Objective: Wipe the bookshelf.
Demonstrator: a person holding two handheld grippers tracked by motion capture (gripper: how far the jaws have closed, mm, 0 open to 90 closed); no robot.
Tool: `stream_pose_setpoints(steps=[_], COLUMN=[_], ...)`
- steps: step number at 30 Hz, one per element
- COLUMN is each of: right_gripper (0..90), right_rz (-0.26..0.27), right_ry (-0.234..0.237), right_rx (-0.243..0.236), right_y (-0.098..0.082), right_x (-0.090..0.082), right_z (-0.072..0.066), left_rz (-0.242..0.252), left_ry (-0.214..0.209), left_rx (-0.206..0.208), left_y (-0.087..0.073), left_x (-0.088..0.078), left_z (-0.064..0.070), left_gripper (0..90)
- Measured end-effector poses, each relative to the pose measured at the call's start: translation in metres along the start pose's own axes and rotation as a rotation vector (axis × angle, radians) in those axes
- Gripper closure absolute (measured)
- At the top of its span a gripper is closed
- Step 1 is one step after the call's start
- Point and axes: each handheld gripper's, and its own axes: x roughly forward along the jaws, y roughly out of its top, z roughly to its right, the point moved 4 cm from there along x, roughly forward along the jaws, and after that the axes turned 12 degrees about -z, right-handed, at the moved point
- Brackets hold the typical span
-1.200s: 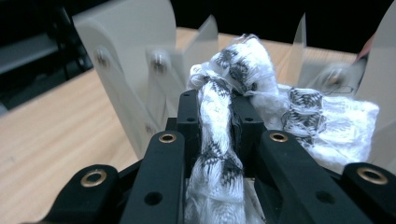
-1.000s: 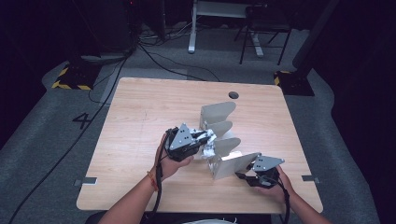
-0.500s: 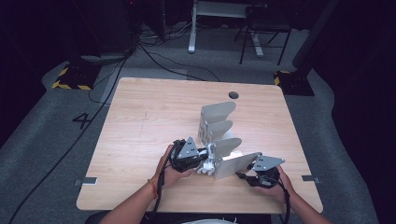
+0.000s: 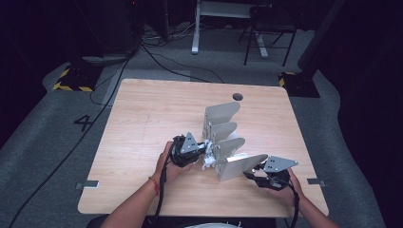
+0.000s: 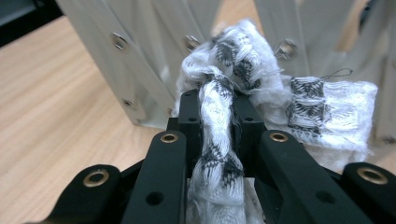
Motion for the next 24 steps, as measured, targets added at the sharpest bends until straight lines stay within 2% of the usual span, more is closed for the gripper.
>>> stream_pose_setpoints(steps=[6, 10, 13, 17, 19, 23, 24], right_gripper=[63.1, 63.0, 62.9, 63.4, 63.3, 63.5, 63.8], right_rz=[0.043, 0.045, 0.046, 0.045, 0.043, 0.038, 0.037], right_ry=[-0.008, -0.009, -0.010, -0.002, -0.003, -0.020, -0.021], right_rx=[0.011, 0.011, 0.012, 0.017, 0.019, 0.020, 0.019], right_y=[0.003, 0.003, 0.004, 0.003, 0.003, 0.003, 0.004], right_x=[-0.008, -0.008, -0.008, -0.008, -0.008, -0.007, -0.007], right_z=[0.001, 0.001, 0.001, 0.002, 0.002, 0.003, 0.003], left_rz=[0.098, 0.169, 0.207, 0.197, 0.182, 0.169, 0.163], left_ry=[0.045, 0.079, 0.089, 0.079, 0.062, 0.022, 0.000], left_rx=[-0.038, -0.042, -0.039, -0.004, 0.010, 0.008, 0.012], left_y=[0.022, 0.038, 0.048, 0.058, 0.059, 0.057, 0.056], left_x=[-0.016, -0.033, -0.043, -0.043, -0.039, -0.034, -0.032], left_z=[-0.014, -0.023, -0.027, -0.026, -0.024, -0.025, -0.025], left_gripper=[77.7, 77.5, 77.4, 77.1, 77.2, 77.6, 77.9])
